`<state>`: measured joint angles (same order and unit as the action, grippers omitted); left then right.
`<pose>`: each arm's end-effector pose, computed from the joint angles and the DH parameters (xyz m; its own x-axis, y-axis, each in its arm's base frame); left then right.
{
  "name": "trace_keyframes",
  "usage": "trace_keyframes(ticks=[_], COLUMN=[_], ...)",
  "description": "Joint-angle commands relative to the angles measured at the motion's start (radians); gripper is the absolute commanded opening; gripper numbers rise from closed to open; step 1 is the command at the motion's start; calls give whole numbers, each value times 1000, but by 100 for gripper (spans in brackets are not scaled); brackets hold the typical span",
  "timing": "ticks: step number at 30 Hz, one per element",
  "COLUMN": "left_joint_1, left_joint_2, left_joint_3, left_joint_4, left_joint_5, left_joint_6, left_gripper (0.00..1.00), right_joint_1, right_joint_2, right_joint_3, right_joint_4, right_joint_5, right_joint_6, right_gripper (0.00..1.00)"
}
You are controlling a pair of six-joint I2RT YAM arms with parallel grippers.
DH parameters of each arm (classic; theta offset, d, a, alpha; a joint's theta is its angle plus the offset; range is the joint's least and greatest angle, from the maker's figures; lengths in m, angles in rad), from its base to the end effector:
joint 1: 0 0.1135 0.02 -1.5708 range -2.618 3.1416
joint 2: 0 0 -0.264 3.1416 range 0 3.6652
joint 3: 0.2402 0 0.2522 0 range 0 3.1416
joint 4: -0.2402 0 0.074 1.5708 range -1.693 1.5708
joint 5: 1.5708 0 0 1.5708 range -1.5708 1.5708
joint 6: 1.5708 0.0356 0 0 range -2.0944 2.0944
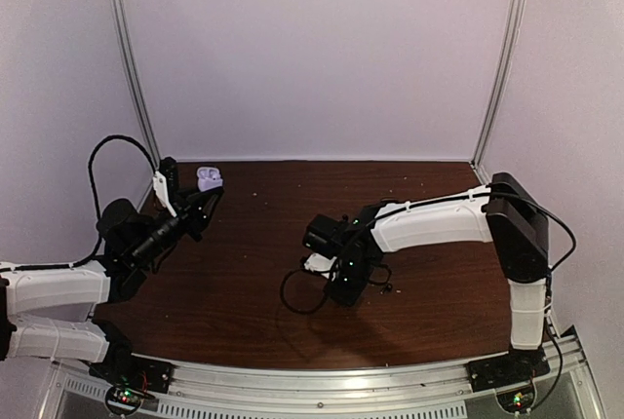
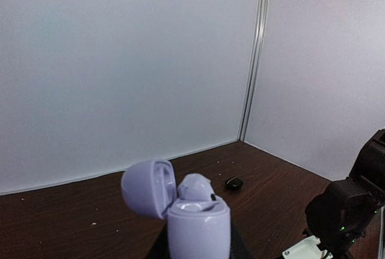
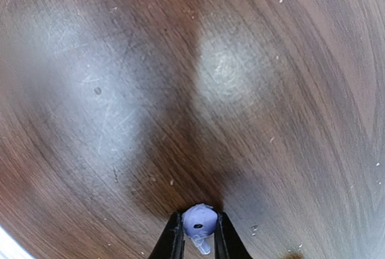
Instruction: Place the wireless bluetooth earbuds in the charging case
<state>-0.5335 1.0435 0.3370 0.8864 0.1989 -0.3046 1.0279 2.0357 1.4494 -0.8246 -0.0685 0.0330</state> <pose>0.1855 -0.1177 0.2477 -0.0527 -0.3103 -0.9492 0.6815 0.6836 -0.2613 0.2010 0.3378 0.1558 -0.5381 -0.8281 -0.1569 -0.8425 0.5337 0.0728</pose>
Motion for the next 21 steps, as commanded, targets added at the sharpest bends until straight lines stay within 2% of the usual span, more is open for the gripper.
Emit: trace_keyframes(ticks=[1,15,21], left_joint_1=[7,6,-2], left_joint_2=[-8,13,27], left_joint_3=[19,-22,-49], left_joint_4=[46,194,326], left_joint_5=[22,145,242], left_joint_6=[14,57,96], left_gripper=[0,0,0], right_joint_1=[-4,-99,-111], right_joint_2=[-29,-266,-383], right_joint_3=[27,-7,-54], right_joint_4=[22,317,534], right_joint_5=[9,-138,-204], right_joint_6=[-1,46,66], right_gripper=[15,10,10])
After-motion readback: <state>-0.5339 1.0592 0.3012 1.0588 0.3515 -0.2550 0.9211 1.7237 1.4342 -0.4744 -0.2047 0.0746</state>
